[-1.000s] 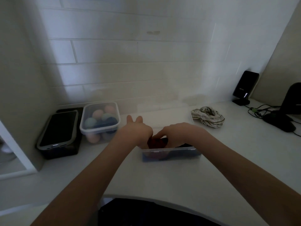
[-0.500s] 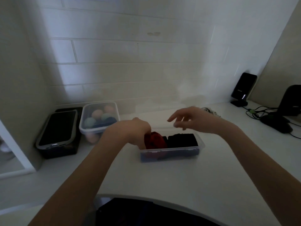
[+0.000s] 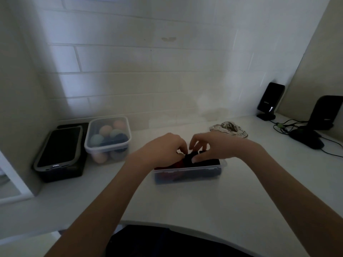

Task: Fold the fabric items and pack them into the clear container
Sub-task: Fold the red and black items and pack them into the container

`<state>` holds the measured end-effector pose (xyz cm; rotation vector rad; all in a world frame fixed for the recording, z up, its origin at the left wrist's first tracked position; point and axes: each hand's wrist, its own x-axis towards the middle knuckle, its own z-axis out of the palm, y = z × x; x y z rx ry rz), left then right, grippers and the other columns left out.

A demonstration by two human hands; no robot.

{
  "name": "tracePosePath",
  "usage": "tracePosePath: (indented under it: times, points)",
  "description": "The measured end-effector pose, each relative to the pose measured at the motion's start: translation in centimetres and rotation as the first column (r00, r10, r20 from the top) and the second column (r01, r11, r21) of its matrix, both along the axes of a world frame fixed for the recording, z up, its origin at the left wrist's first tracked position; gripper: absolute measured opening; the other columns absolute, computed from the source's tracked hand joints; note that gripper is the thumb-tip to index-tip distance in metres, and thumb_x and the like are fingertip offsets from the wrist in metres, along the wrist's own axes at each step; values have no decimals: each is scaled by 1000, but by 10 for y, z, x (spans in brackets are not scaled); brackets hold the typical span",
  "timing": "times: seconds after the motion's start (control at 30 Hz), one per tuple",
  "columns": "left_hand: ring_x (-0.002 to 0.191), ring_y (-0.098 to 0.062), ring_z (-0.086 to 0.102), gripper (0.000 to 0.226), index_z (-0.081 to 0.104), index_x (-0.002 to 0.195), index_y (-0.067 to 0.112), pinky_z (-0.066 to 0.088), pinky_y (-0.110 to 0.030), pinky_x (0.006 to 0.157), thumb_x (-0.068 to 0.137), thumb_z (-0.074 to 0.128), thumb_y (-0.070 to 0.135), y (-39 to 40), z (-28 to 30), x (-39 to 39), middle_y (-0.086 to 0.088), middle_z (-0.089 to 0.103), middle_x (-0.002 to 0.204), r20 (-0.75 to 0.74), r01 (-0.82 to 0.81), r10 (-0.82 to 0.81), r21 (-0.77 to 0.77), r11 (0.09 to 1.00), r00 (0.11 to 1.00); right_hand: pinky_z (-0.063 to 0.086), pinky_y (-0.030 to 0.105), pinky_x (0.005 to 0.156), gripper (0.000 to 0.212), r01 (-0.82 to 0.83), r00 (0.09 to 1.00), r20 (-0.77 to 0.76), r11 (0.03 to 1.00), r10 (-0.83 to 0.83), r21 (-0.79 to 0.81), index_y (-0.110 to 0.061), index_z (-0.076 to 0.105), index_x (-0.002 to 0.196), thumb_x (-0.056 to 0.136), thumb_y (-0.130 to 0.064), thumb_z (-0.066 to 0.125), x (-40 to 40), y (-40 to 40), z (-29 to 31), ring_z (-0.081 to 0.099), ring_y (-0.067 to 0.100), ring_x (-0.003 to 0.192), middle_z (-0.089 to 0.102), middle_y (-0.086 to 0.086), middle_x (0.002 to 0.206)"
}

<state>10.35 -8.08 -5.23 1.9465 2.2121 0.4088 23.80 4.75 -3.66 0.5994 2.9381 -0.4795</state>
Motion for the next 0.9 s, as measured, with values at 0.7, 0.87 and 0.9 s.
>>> tracePosePath:
  times: [0.7,0.87,0.9]
  points:
    - [86,-26,64,24,71,99,22,53,-36,79,82,54,20,7,-18,0,-5,71,98,-64,-46,40,-101,994,997,27,36,97,19,-3,978,-197,957,62,288,-33,64,99,82,-42,64,-2,1,-14,40,12,113,60,-16,117]
    - [95,-29,62,23,68,100,5,49,-35,79,84,52,10,7,-16,-5,-14,70,101,51,-62,59,39,997,997,42,16,82,11,49,817,-563,988,-123,-145,-27,59,89,84,-19,66,12,7,-4,57,-11,83,64,-18,87]
    - [99,-27,62,26,66,103,4,48,-34,83,83,51,5,8,-16,-6,-13,69,105,114,-80,69,99,992,991,44,15,79,14,46,790,-593,979,-157,-198,-29,58,87,85,-18,65,13,8,-3,58,-12,80,64,-17,86]
